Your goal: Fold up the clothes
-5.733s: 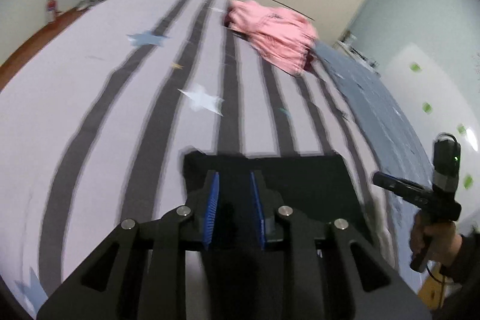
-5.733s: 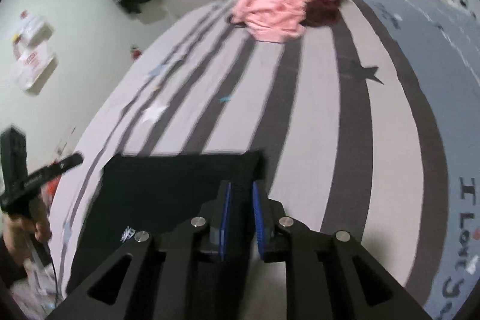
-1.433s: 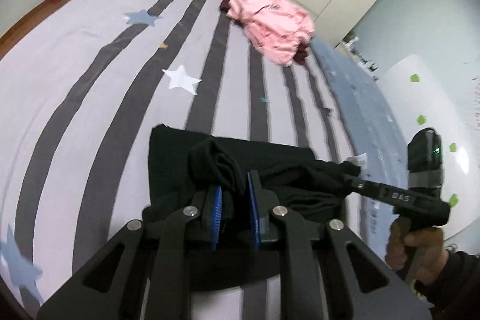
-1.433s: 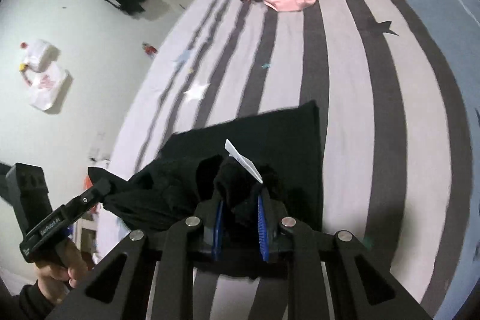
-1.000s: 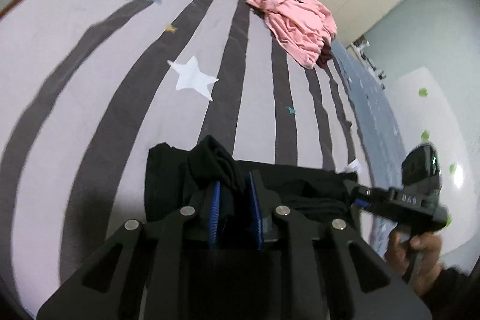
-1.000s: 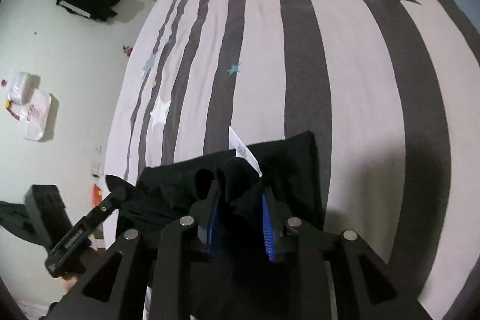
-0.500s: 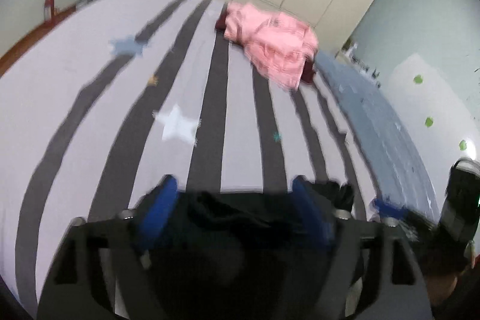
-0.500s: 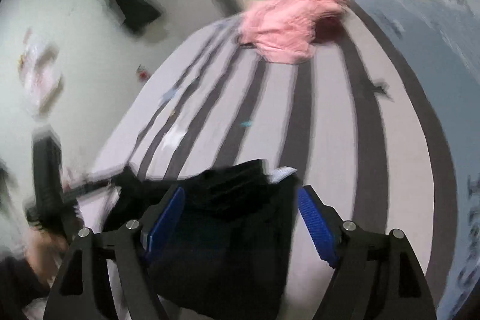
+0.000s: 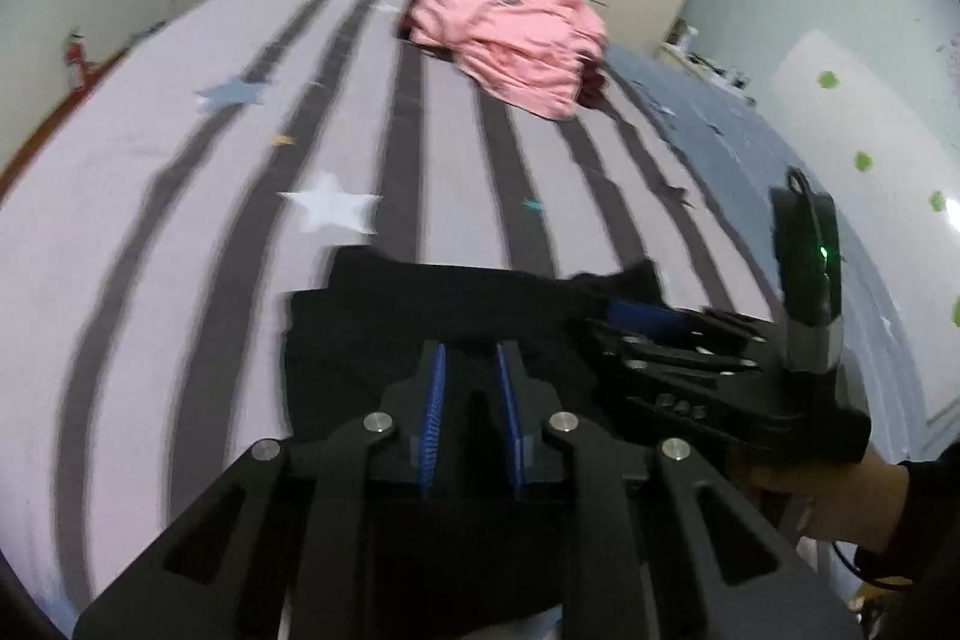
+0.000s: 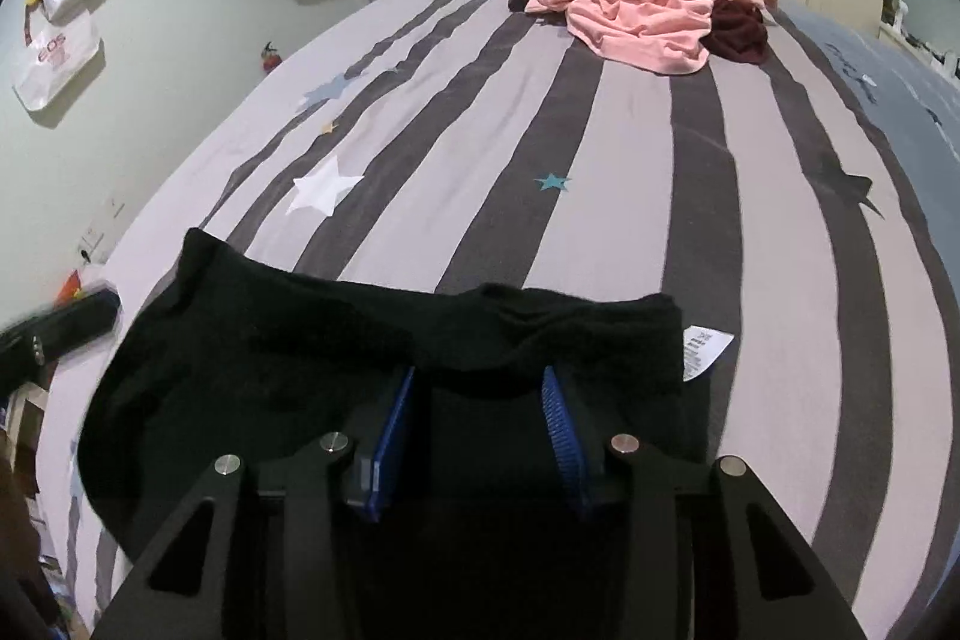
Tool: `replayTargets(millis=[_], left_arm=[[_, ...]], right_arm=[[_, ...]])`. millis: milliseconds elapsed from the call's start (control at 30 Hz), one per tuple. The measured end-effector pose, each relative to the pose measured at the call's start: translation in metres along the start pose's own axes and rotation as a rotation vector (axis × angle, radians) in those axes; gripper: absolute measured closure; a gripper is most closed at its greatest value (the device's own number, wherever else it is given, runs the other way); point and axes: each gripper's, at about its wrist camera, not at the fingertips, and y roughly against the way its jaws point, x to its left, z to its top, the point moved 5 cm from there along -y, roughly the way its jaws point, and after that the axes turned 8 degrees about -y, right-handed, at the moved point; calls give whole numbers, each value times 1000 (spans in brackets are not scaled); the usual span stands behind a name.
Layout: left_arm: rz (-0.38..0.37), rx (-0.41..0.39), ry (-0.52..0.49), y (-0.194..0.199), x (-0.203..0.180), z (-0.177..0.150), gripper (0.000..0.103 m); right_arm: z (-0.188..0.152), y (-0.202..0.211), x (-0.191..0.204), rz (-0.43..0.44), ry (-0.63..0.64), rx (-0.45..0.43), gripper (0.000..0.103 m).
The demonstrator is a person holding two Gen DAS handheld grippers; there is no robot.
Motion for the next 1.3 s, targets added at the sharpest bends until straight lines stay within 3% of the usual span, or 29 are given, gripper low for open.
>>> replayTargets(millis=[33,100,133,233,333,367,467,633,733,867,967,1100,1233,1300], left_arm=[[11,8,-9,-9,-2,1,88],[107,34,4,-22,11,-1,88],[155,38,25,-24,20,-3,98],[287,48,88,-29,47,-9,101],[282,49,49,-24,49,-16,101],[278,40,41,-22,48,-16,101],[265,-21,42,-5,45,-8,101],[188,-124,-66,16,7,4,101],[169,-102,-73,0,-1,2,101],[263,-24,-37,-37,29,-10,101],[249,-19,-13,-53,43,-23,101],[198,-37,78,-48,54,-23,101],[196,-53,115,-37,59,-14,101],[203,-101,136,-17,60,-6,101]], right_arm=[[-1,1,2,4,1,-1,63],[8,-10,5,10,-2,-1,61],[9,-10,7,10,1,-2,60],[10,-5,6,9,-9,-16,63],[13,5,-7,10,-59,-40,72],[13,6,-12,11,-72,-42,81],[13,16,-25,8,-95,-54,91],[16,42,-23,-82,-41,-130,90],[15,47,-10,-88,7,-163,88],[13,18,-13,-124,26,-118,93],[11,3,-17,-133,41,-121,99],[8,0,-23,-113,24,-138,100],[13,4,-35,-64,-47,-134,103],[19,16,-35,-78,-54,-141,103]])
